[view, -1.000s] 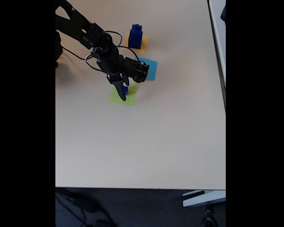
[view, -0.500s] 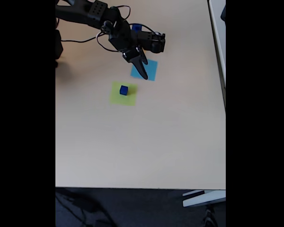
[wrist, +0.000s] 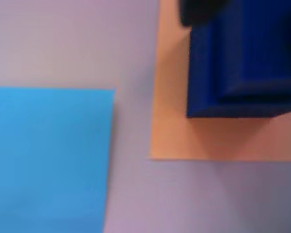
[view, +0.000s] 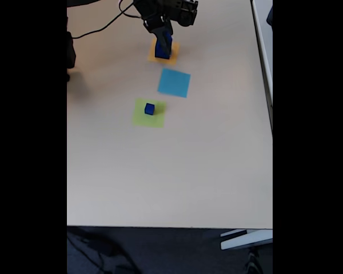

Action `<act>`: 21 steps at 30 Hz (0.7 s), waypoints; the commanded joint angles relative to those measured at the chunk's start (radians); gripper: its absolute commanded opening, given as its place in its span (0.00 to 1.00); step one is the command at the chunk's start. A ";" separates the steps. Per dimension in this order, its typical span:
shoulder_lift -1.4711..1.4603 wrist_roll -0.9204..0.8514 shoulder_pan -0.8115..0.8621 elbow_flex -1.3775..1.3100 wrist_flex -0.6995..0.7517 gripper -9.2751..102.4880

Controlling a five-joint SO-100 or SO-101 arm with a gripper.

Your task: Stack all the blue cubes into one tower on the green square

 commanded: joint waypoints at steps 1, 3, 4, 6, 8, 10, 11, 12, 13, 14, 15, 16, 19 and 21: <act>0.023 0.118 -0.071 -0.060 0.020 0.37; 0.000 0.141 -0.097 -0.069 0.020 0.37; -0.012 0.149 -0.104 -0.078 0.020 0.37; -0.041 0.155 -0.115 -0.109 0.018 0.36; -0.075 0.146 -0.121 -0.153 0.020 0.36; -0.104 0.146 -0.132 -0.189 0.020 0.36; -0.117 0.152 -0.138 -0.201 0.020 0.36; -0.129 0.164 -0.146 -0.213 0.020 0.36; -0.140 0.175 -0.153 -0.225 0.020 0.35; -0.152 0.183 -0.160 -0.241 0.023 0.35; -0.161 0.189 -0.167 -0.252 0.023 0.35; -0.166 0.193 -0.176 -0.258 0.025 0.35; -0.183 0.216 -0.202 -0.282 0.034 0.36; -0.204 0.238 -0.221 -0.305 0.041 0.36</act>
